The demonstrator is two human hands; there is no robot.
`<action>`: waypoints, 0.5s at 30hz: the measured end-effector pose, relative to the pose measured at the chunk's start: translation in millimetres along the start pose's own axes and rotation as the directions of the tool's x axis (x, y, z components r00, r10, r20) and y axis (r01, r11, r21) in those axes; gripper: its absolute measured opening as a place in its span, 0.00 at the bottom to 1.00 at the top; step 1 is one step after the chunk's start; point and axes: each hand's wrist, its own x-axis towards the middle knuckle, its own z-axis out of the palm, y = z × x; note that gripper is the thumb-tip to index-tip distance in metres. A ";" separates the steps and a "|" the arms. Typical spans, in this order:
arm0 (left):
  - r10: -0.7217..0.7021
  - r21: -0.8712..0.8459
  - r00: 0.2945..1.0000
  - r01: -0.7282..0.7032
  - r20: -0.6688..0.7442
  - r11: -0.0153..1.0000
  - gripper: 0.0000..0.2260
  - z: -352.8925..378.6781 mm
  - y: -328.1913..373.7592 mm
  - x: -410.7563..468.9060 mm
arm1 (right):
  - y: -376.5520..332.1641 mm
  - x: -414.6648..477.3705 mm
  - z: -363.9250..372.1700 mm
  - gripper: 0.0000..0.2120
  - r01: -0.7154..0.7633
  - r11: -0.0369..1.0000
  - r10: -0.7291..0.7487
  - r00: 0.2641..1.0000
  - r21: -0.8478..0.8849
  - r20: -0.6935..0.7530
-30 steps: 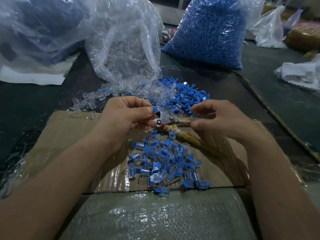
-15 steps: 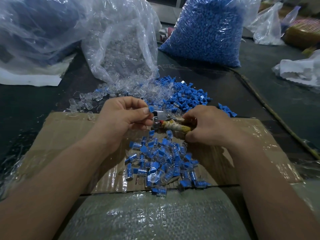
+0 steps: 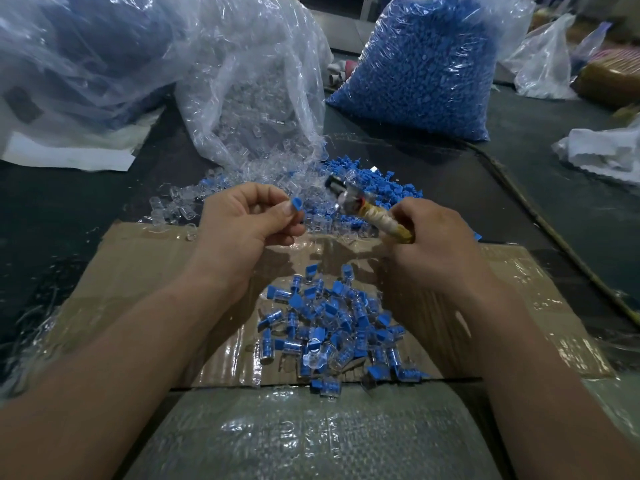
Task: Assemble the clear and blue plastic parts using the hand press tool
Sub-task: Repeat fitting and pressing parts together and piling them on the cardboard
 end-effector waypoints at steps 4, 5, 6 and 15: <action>0.059 0.044 0.998 -0.058 -0.019 0.997 0.06 0.6 -1.4 -1.0 | -5.0 -2.7 2.4 0.09 0.046 0.988 -0.040 0.998 0.146 -0.045; 0.069 0.054 0.997 -0.068 -0.020 0.996 0.06 0.7 -1.8 -1.1 | -7.0 -3.2 2.8 0.09 0.063 0.983 -0.056 0.997 0.175 -0.046; 0.080 0.060 0.997 -0.079 -0.021 0.995 0.06 0.9 -2.2 -1.2 | -8.8 -3.7 3.4 0.10 0.079 0.978 -0.073 0.997 0.195 -0.040; 0.157 0.097 0.987 -0.153 -0.032 0.983 0.07 0.0 -3.2 -1.2 | -16.3 -5.9 5.7 0.12 0.126 0.966 -0.138 0.990 0.224 0.038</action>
